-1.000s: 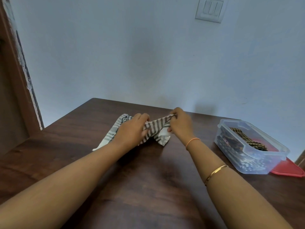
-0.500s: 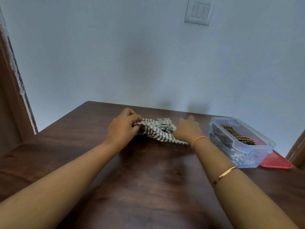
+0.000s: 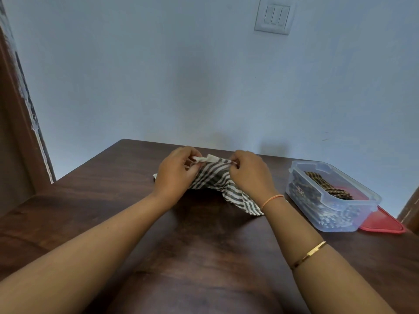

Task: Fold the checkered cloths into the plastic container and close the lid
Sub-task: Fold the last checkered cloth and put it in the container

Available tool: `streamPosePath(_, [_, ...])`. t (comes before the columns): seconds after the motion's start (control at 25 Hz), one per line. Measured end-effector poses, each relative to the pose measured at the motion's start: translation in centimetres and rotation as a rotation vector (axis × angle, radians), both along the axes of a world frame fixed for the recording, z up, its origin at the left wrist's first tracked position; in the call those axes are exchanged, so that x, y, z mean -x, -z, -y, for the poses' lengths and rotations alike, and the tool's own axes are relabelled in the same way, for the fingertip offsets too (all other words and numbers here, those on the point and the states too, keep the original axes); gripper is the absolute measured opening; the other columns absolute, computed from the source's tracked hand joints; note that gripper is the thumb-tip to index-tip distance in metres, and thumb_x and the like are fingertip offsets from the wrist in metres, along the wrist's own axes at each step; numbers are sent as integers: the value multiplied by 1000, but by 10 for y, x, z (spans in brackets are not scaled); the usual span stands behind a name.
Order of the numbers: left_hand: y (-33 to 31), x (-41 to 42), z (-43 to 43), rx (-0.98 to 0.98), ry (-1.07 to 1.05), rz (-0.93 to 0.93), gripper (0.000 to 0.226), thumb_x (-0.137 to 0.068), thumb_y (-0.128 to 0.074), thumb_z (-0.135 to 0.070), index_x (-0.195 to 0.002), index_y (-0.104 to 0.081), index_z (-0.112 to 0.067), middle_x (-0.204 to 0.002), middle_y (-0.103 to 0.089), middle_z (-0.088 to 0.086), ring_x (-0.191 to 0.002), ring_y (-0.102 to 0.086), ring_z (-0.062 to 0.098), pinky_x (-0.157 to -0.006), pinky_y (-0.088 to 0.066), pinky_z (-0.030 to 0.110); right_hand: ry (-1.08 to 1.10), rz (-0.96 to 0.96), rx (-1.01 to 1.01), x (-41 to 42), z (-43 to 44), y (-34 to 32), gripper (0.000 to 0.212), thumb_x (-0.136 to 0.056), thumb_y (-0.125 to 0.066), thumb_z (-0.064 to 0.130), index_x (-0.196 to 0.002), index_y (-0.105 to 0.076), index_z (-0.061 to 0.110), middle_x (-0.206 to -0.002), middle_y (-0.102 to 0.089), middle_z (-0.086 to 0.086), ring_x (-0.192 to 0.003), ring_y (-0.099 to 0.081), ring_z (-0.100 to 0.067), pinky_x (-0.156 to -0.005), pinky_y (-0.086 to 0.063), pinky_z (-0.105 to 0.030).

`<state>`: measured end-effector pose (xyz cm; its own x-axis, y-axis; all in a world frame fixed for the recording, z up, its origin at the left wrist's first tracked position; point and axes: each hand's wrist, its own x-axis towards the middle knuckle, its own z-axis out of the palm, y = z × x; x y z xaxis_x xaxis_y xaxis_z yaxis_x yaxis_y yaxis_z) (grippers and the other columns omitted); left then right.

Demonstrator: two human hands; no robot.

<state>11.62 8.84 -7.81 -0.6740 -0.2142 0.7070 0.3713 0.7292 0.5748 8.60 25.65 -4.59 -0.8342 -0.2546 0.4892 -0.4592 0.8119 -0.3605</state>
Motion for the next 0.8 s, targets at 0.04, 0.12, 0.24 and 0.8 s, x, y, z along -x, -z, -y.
streamPosePath(0.04, [-1,0,-3,-52,41,2,11,-82,-70,-20,-85,-61,-27,-79,-55,-21,-73,-57,0,-65,-47,16,-71,21,-11,-3,-1,-1,24,-86,-51,15,-107,-61,16,-112,-57,-8,-102,-56,-27,-74,-38,-28])
streamPosePath(0.12, [-4,-2,-13,-132,120,15,19,-81,-71,-21,-90,-59,-32,-78,-59,-20,-72,-59,-7,-64,-46,10,-257,-15,43,-11,4,-2,25,-83,-58,18,-109,-60,16,-107,-54,-5,-98,-55,-23,-79,-43,-29])
streamPosePath(0.24, [-9,-5,-24,-186,196,5,27,-82,-70,-19,-101,-55,-31,-76,-63,-19,-72,-62,-8,-67,-48,8,-318,-108,145,-16,6,-9,16,-84,-63,20,-99,-62,15,-85,-51,7,-74,-46,-8,-67,-38,-21])
streamPosePath(0.8, [-14,4,-20,-261,217,33,25,-85,-67,-14,-109,-68,-14,-95,-66,-3,-73,-59,-1,-68,-48,10,-332,203,577,-10,-7,-16,20,-86,-59,-3,-81,-61,16,-68,-61,3,-58,-63,-13,-66,-57,-29])
